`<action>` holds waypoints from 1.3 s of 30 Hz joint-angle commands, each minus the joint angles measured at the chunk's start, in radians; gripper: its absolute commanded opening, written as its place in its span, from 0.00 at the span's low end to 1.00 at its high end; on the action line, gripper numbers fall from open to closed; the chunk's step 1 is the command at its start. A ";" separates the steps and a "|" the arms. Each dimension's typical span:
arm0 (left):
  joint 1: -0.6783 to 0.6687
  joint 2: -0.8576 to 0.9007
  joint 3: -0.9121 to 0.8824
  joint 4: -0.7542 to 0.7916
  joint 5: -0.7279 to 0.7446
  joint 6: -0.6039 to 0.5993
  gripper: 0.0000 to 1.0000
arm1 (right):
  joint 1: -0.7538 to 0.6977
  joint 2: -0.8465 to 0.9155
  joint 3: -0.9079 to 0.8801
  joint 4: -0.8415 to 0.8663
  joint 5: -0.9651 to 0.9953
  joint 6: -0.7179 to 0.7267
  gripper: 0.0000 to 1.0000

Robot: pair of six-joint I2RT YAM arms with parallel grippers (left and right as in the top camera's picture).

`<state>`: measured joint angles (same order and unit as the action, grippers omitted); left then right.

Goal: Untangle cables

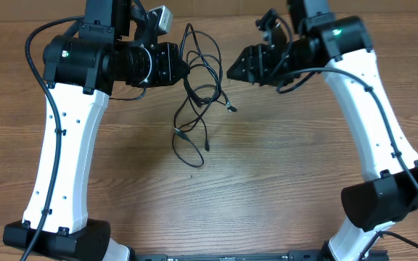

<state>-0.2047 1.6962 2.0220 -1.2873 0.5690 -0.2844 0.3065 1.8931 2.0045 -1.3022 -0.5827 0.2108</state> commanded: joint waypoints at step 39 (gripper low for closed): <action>0.044 -0.003 0.002 0.072 0.117 -0.094 0.04 | 0.130 0.070 -0.135 0.277 0.344 0.348 0.69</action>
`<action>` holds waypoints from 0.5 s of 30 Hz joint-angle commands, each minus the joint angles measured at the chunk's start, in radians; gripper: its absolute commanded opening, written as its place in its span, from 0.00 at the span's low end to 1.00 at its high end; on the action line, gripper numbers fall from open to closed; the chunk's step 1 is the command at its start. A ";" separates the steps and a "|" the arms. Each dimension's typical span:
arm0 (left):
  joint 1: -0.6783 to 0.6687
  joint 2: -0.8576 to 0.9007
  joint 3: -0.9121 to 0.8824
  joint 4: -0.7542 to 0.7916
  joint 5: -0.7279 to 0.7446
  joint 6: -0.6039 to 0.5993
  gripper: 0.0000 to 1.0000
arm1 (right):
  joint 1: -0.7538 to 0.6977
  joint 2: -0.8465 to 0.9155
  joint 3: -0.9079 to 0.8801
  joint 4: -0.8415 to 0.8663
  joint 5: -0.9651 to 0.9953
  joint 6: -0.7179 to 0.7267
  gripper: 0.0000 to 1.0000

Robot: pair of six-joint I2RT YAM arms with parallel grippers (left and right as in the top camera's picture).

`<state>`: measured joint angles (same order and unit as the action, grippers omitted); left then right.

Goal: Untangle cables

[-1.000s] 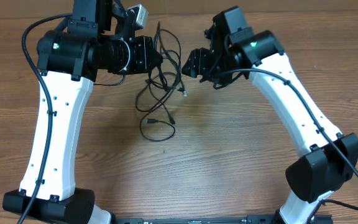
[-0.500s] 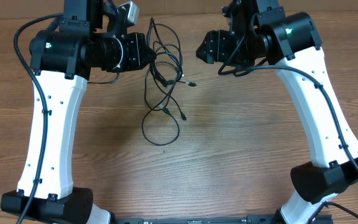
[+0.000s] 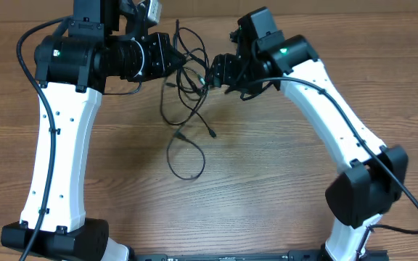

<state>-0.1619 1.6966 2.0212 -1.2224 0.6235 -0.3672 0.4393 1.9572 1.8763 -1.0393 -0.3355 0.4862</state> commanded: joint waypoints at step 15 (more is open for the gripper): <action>0.217 -0.047 0.045 -0.013 0.335 0.037 0.04 | -0.097 0.032 -0.007 -0.209 0.525 0.134 0.55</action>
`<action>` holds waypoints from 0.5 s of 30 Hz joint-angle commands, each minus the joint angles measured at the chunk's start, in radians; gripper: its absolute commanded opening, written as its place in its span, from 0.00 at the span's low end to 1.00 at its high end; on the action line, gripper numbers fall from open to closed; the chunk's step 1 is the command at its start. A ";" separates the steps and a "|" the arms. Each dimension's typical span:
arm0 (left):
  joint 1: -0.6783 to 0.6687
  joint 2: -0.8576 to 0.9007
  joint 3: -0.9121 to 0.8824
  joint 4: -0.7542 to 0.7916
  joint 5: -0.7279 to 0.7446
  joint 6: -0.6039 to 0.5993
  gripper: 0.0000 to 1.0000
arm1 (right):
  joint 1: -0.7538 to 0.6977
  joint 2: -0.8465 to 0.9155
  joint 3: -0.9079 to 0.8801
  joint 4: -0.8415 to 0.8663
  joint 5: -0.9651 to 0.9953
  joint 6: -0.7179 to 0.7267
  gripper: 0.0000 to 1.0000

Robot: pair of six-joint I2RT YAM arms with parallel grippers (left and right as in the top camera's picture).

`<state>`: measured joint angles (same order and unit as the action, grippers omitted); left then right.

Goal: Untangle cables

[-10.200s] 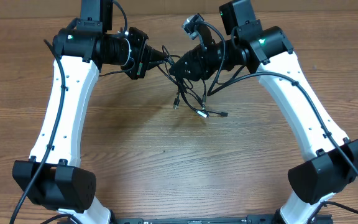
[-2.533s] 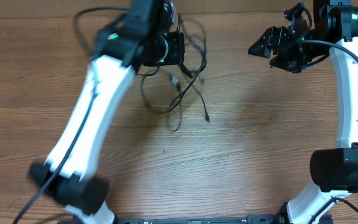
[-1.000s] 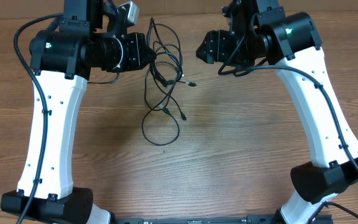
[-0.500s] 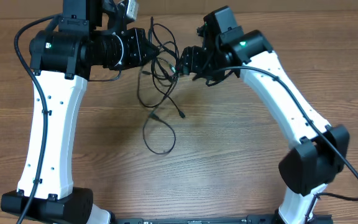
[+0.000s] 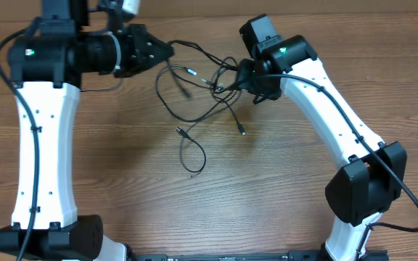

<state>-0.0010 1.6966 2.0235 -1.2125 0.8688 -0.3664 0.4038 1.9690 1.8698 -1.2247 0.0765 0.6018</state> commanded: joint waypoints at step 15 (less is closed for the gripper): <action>-0.171 0.013 -0.202 -0.221 -0.570 0.148 0.04 | -0.092 -0.175 0.001 -0.067 -0.348 -0.245 0.42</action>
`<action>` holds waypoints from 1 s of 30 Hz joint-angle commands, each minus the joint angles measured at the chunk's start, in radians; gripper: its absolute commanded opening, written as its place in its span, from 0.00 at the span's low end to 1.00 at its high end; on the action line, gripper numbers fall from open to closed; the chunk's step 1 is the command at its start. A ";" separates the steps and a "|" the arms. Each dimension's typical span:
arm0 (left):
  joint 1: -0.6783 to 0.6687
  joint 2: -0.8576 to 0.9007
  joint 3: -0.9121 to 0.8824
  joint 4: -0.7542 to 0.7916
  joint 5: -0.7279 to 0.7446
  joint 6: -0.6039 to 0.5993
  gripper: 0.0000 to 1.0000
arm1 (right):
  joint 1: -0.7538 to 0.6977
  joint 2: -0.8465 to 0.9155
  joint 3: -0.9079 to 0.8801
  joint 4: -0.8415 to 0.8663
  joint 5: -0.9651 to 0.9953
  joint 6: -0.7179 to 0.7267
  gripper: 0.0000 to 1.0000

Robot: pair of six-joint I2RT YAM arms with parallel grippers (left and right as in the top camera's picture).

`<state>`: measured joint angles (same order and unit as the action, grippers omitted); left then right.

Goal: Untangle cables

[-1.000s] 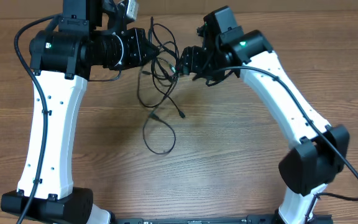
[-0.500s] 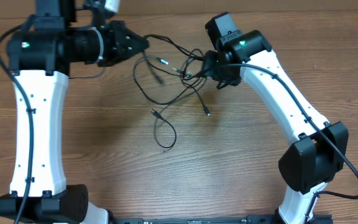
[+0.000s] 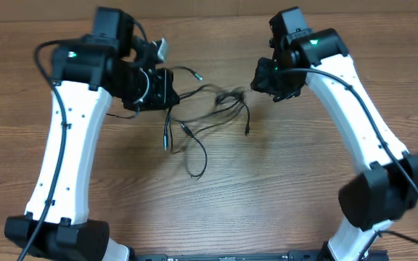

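Observation:
Thin black cables (image 3: pixel 216 98) stretch in a blurred, tangled bundle between my two grippers above the wooden table (image 3: pixel 267 188). At the bundle's left end my left gripper (image 3: pixel 170 93) is shut on a cable, and one end (image 3: pixel 167 138) of it dangles straight down below the gripper. On the right, my right gripper (image 3: pixel 255 85) is shut on the bundle, its fingertips mostly hidden under the wrist. A plug end (image 3: pixel 247 130) hangs down near it. A loose loop (image 3: pixel 197 158) lies on the table below the tangle.
Both white arms reach in from the near edge, their bases at the bottom left (image 3: pixel 56 235) and bottom right (image 3: pixel 372 203). A wall edge runs along the far side of the table.
My left gripper has come down and right, toward the tangle. The right gripper has moved right, away from it. The bundle now lies more level between them, and a cable end dangles below the left gripper.
First both grippers flanked the hanging tangle, the left at it and the right apart. Then the right gripper had closed in on the knot. Then the grippers were apart with strands spread between them. Now the bundle hangs stretched between both.

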<state>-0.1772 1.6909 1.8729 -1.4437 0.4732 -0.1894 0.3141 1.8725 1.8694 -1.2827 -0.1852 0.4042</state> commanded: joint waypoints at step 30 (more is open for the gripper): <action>-0.184 0.372 -0.071 0.447 -0.319 0.056 0.38 | -0.176 -0.079 0.001 -0.067 -0.086 -0.043 0.54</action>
<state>-0.3630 1.9560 1.8042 -1.0283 0.2050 -0.1017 0.1390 1.7962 1.8694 -1.3464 -0.2733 0.3733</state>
